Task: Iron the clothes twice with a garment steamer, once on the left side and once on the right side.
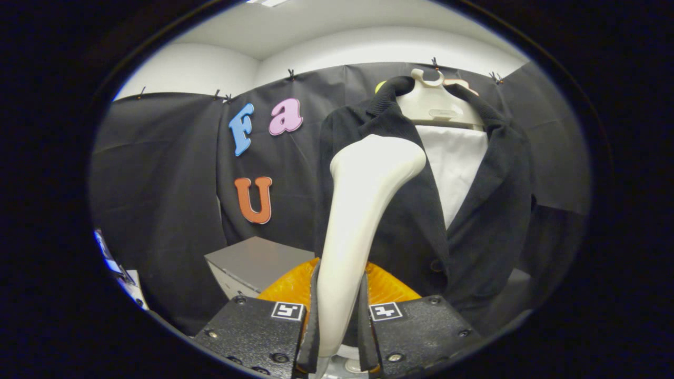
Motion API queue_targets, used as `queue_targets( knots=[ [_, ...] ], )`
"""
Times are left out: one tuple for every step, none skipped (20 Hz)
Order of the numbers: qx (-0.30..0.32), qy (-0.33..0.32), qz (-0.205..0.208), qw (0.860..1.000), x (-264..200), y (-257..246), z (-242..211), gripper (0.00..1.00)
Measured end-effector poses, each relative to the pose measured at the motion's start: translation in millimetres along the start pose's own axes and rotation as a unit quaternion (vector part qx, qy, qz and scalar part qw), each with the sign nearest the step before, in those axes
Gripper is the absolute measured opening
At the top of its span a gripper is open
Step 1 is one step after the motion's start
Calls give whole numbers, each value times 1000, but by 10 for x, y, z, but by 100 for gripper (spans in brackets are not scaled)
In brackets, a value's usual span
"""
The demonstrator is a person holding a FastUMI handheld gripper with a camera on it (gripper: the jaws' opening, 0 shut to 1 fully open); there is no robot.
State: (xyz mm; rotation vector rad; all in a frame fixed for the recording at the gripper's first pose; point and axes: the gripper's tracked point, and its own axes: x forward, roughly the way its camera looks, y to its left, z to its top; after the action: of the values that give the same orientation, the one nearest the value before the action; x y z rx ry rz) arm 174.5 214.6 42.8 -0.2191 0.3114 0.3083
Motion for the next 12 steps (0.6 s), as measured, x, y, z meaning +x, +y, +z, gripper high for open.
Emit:
queue_targets(
  knots=[
    [1,2,1,1000,-9,7,-60,32],
    [1,4,2,1000,-31,7,-122,32],
    [0,8,0,1000,-49,2,-187,32],
    [0,11,0,1000,-49,9,-250,32],
    [3,16,1,1000,-63,21,-309,32],
    [6,21,3,1000,-78,32,-391,32],
    [9,26,4,1000,-101,27,-472,32],
    [11,32,3,999,-115,23,-548,32],
    [12,38,3,999,-123,23,-622,32],
    [13,43,3,999,-154,9,-716,32],
    [14,48,4,999,-169,14,-784,32],
    [15,52,4,999,-192,13,-850,32]
  ],
)
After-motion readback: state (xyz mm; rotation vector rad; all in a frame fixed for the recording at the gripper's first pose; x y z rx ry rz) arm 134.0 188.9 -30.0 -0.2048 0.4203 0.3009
